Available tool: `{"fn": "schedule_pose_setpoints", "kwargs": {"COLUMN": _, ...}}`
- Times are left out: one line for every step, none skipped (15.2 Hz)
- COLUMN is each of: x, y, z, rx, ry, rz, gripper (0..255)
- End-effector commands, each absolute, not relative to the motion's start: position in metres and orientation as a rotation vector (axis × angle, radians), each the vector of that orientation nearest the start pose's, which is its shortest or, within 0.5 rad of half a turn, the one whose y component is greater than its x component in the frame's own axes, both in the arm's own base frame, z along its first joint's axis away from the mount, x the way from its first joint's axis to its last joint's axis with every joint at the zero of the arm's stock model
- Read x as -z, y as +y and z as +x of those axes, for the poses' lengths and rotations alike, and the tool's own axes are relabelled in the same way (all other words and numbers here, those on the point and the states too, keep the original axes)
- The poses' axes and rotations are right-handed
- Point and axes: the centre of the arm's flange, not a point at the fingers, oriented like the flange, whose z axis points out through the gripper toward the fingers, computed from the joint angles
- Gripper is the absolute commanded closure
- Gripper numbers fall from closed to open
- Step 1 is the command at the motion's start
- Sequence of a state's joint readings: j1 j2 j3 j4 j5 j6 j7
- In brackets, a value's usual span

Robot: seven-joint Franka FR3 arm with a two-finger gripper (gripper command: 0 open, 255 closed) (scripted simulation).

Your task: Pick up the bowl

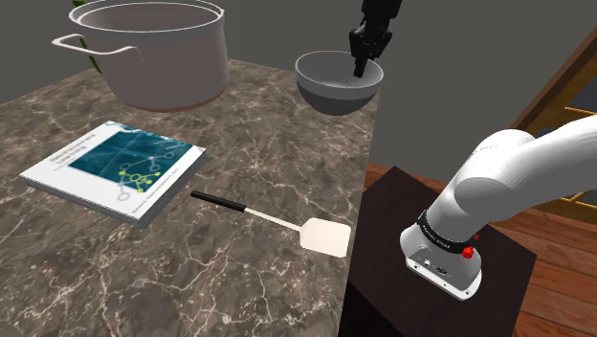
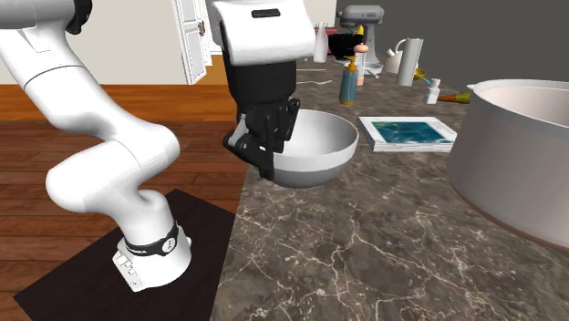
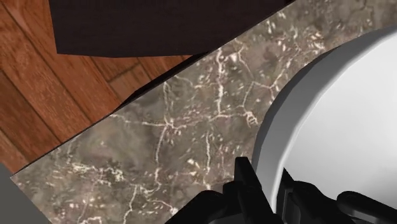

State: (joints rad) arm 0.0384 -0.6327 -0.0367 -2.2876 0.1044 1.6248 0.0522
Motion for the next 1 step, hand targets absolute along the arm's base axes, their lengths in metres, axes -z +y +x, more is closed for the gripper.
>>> {"fn": "schedule_pose_setpoints", "kwargs": {"x": -0.5807, "y": 0.0083, "z": 0.3536, "rx": -0.051, "ry": 0.076, "rz": -3.015, "gripper": 255}}
